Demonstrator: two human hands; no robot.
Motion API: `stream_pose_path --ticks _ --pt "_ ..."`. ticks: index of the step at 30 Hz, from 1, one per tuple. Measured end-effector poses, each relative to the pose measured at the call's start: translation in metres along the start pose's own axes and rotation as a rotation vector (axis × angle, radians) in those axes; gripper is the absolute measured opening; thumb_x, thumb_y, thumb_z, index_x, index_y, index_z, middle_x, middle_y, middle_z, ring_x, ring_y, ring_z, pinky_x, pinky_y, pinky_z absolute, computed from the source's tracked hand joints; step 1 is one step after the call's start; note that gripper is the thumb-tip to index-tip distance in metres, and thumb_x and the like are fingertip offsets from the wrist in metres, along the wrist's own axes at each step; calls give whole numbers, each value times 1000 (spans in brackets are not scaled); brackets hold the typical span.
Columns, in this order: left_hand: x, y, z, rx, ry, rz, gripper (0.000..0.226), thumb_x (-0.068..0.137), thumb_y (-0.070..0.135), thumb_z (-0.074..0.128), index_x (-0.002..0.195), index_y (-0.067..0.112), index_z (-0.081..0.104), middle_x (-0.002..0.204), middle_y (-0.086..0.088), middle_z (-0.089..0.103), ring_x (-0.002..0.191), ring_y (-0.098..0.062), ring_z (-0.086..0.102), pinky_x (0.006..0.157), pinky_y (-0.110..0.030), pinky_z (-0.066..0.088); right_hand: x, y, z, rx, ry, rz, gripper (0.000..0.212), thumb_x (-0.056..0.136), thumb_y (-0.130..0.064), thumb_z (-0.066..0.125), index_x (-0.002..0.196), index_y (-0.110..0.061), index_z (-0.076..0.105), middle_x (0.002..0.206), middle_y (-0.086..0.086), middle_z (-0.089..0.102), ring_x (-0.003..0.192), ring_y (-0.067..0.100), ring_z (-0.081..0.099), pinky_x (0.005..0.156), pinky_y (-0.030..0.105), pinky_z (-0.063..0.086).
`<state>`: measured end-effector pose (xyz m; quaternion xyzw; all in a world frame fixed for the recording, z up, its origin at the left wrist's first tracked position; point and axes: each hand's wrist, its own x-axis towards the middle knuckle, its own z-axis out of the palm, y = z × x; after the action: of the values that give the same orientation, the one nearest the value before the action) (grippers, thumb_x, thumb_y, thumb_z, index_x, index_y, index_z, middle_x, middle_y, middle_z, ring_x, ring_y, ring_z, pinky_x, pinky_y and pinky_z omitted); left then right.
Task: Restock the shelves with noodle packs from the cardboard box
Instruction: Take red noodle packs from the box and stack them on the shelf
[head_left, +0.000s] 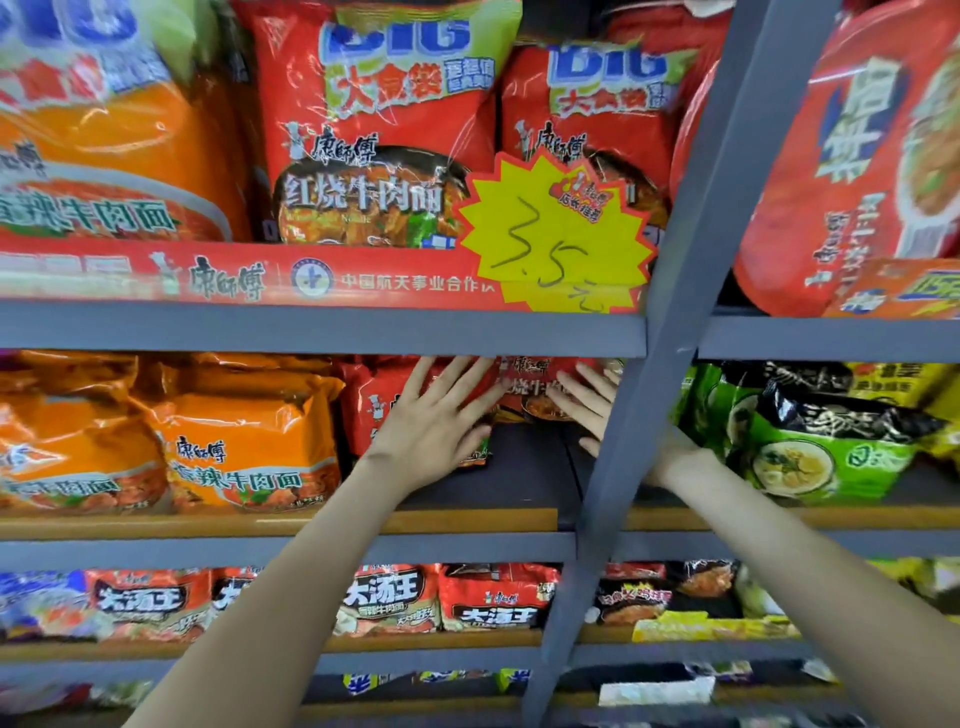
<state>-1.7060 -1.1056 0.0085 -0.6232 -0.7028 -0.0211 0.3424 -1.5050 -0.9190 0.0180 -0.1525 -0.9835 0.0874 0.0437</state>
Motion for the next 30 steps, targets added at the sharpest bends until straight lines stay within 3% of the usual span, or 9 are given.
stream_pose_path --ticks 2,4,7,10,13,17,20,27,30 --pt "-6 8 -4 -16 -27 4 51 95 41 34 139 20 49 150 -13 36 138 -30 34 113 -51 17 -13 -1 2 -208 16 7 72 100 -20 38 144 -37 -16 153 -18 -18 144 9 -13 117 25 -9" --pt "-15 23 -9 -45 -26 18 51 95 40 34 139 18 49 149 -14 38 136 -30 39 113 -49 19 -32 -4 5 -243 122 64 64 94 -14 46 152 -25 19 159 -2 11 147 18 6 118 28 -4" --pt "-25 42 -12 -84 -67 -18 51 95 38 35 138 15 51 146 -16 43 133 -31 44 112 -48 23 -49 -4 18 -317 312 -15 62 64 -14 69 125 -2 59 128 15 59 126 32 45 108 39 32" --pt "-38 64 -18 -78 -117 -78 53 94 39 33 138 15 50 146 -16 43 132 -31 45 110 -49 25 -66 -10 23 -337 398 -23 57 66 -17 61 120 0 61 122 18 61 121 32 47 96 50 44" --pt "-51 86 -32 -118 -147 -141 53 94 38 32 137 12 50 145 -17 43 131 -31 45 111 -48 24 -87 -24 34 -289 465 43 45 84 -20 45 123 -2 59 125 15 59 116 32 54 100 41 41" --pt "-87 110 -48 -220 -94 -229 45 95 29 37 130 7 54 137 -16 51 121 -31 51 105 -44 36 -116 -51 60 -157 614 132 18 82 -13 64 96 -2 63 91 12 62 85 32 56 77 40 50" --pt "-143 127 -49 -311 -77 -305 38 93 22 42 124 5 58 129 -15 57 107 -31 57 88 -43 47 -127 -78 93 -79 504 55 19 78 -13 71 92 -3 63 84 9 61 79 29 56 72 38 51" --pt "-314 125 -39 -385 -460 -616 45 87 24 40 124 5 59 121 -14 62 96 -33 64 75 -38 55 -100 -160 185 -35 40 -240 39 83 -22 69 119 -6 62 112 9 64 104 30 60 87 41 50" --pt "-387 112 -31 -397 -566 -755 45 86 25 42 123 5 56 117 -18 64 93 -35 66 75 -39 56 -77 -204 228 -19 -106 -362 41 83 -23 67 121 -9 60 112 7 62 101 29 59 82 40 51"
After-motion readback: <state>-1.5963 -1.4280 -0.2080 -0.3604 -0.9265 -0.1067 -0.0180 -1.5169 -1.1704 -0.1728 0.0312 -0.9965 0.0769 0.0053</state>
